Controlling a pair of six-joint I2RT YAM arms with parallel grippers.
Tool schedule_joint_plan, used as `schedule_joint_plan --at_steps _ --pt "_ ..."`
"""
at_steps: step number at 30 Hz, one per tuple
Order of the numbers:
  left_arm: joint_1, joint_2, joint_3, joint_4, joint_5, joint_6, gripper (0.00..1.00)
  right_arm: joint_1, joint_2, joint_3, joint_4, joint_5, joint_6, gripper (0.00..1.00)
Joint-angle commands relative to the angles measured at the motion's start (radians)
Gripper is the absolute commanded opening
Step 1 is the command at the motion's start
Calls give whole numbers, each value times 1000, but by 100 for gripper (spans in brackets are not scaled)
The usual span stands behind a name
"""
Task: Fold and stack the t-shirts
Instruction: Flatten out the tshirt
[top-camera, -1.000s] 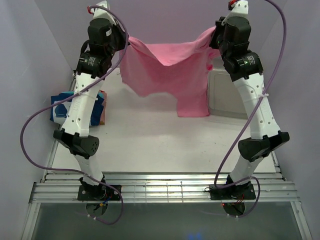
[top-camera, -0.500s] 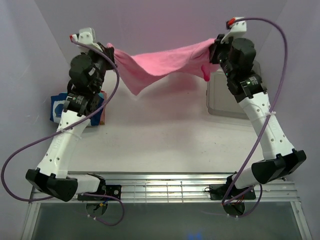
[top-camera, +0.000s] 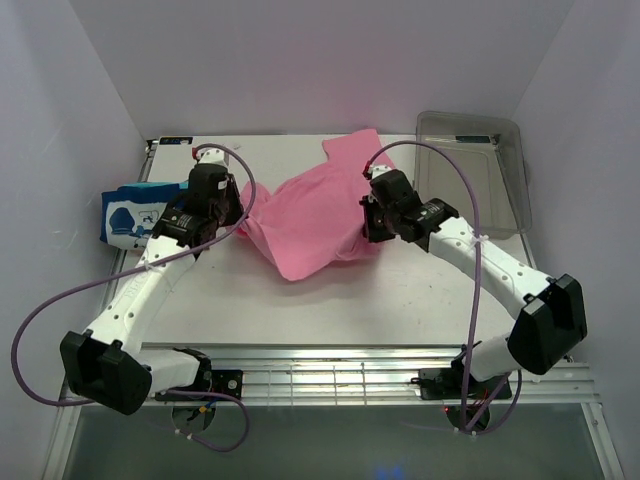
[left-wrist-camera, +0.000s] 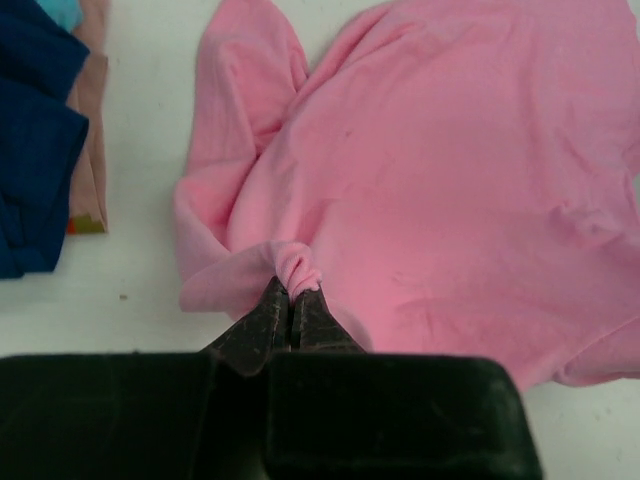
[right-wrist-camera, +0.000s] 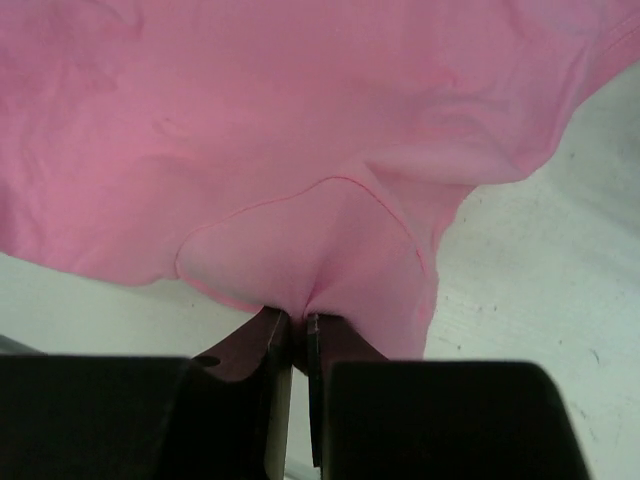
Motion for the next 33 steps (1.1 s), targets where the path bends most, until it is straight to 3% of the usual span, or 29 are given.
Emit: schedule_joint_plan --at_steps 1,8,9,10,13,15,16,18,20,21,23,25,26,27,33 --pt "-3 -56 27 -201 104 -104 0 34 -77 2 -139 13 126 8" --pt "-46 -48 -102 -416 197 -190 1 128 -141 -138 -328 -27 294 8" --pt "-50 -59 -113 -442 197 -190 9 151 -163 -162 -340 -39 306 8" --pt "-52 -64 -116 -461 195 -190 24 163 -173 -182 -349 -62 323 11" --pt "-55 -90 -87 -534 164 -188 34 198 -215 -219 -389 -78 364 27" --pt "-55 -98 -20 -591 158 -187 55 202 -239 -202 -409 -81 360 29" --pt "-55 -96 8 -606 161 -187 58 203 -246 -190 -426 -67 352 34" --pt "-55 -90 74 -623 160 -185 55 203 -243 -135 -441 -38 334 42" --pt "-55 -61 106 -619 137 -184 44 202 -221 -95 -455 28 319 55" --pt "-55 -47 126 -591 122 -181 23 203 -189 -57 -457 52 314 56" --pt "-55 8 152 -567 74 -171 1 203 -148 -14 -460 129 314 49" --pt "-55 45 160 -493 49 -153 0 202 -83 28 -432 191 308 34" --pt "-55 68 162 -470 22 -148 0 198 -60 35 -414 203 303 13" --pt "-53 117 162 -423 7 -141 0 188 -10 43 -374 211 302 8" --pt "-41 292 169 -266 -56 -87 0 105 185 110 -214 180 240 8"
